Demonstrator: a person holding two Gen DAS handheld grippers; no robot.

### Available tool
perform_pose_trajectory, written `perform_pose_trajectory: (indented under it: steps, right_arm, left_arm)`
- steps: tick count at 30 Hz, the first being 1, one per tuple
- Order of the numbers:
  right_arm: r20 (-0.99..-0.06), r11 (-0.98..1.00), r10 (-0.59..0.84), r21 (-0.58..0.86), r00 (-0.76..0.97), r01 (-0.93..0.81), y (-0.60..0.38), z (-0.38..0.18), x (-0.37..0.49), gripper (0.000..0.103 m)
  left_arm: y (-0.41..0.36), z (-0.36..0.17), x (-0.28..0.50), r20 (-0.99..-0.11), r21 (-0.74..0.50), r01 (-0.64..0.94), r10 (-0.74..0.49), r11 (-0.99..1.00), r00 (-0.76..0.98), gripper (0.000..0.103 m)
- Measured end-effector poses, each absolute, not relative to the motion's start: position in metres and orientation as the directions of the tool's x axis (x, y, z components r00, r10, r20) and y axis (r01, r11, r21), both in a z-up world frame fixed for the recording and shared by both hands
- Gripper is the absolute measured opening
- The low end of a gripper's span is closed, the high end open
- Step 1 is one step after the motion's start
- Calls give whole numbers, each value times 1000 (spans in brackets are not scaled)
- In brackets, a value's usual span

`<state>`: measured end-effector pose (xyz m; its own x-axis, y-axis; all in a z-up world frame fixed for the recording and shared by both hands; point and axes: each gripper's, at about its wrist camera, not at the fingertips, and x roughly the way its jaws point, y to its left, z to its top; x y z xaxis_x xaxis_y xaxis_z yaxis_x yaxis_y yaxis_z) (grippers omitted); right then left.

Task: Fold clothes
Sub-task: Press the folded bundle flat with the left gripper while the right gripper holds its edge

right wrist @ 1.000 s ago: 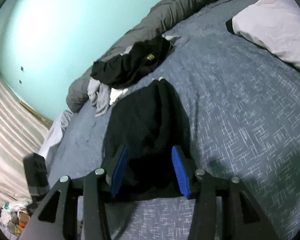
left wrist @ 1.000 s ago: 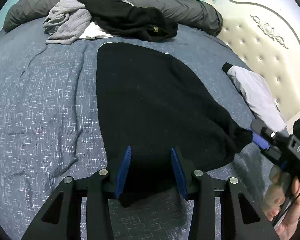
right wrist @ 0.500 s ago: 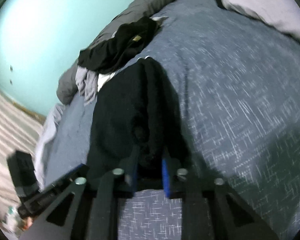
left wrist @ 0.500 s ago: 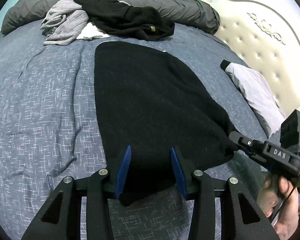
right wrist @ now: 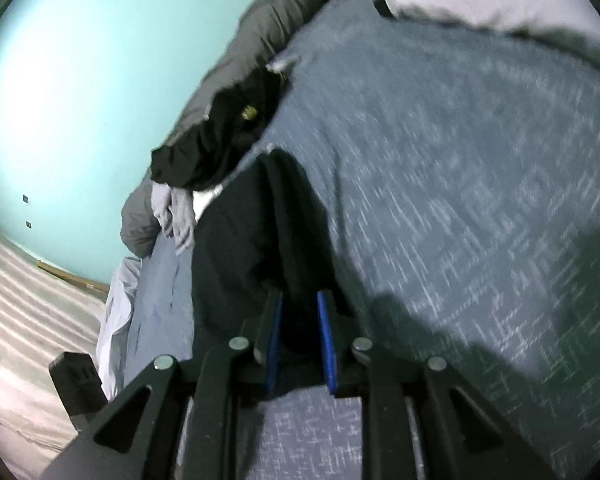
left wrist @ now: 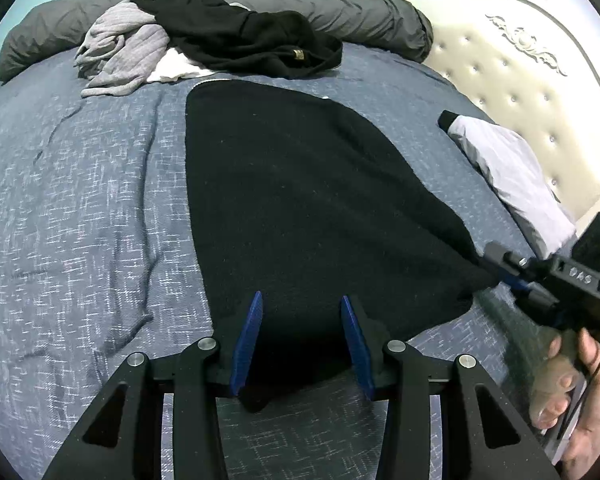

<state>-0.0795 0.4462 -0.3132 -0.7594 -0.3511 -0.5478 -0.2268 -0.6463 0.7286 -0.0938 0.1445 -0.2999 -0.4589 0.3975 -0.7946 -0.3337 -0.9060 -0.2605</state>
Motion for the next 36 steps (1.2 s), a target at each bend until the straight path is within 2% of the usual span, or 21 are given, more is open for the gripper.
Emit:
perform_pose_trajectory:
  steps: [5,9,12,14,17,22,30,31,33,34,35,36]
  right_arm:
    - [-492,-720,-338,684,-802,-117,436,-288,-84,17]
    - [-544,-781,-395,624,-741,-42,408,-290,-101,17]
    - [-617,-804,-382,588,-688,-81,400,-307,-110,17]
    - [-650,-811,-351,571,-674,-129,403,-316,-111,5]
    - [-676,-806,-303,557,-671,-198,415,-322,-110,1]
    - [-730,-815,-234,508,-643,-280,423,-332,-109,3]
    - [-695,-792,-233,542,-681,-282,433,-319,-98,5]
    - [-694,-791,-229,541,-683,-285,435,-317,-96,6]
    - [-698,-798,-246,540,-673,-269,434,-315,-99,11]
    - [-701,-801,-259,540,-665,-257,433,-314,-102,23]
    - [-704,-805,-271,540,-657,-246,432,-313,-105,41]
    - [-707,-809,-283,539,-649,-235,431,-312,-108,45]
  left_arm:
    - [147,-296,-93,-803,-242,-328,378,-913,-461,45]
    - [148,-295,-94,-809,-232,-326,368,-917,-458,45]
    - [149,-296,-94,-811,-232,-330,369,-915,-454,45]
    - [149,-296,-94,-811,-228,-334,368,-914,-454,45]
    - [150,-296,-94,-812,-226,-341,369,-913,-452,45]
    - [149,-297,-96,-812,-237,-337,376,-911,-445,45]
    - [136,-292,-98,-814,-269,-313,388,-911,-432,46]
    - [132,-291,-99,-813,-276,-303,390,-912,-433,48]
    - [121,-290,-101,-809,-290,-277,390,-916,-440,60]
    - [114,-291,-102,-808,-303,-259,391,-917,-441,62]
    - [108,-292,-104,-806,-318,-240,394,-917,-441,66]
    - [102,-294,-107,-806,-334,-222,400,-916,-436,67]
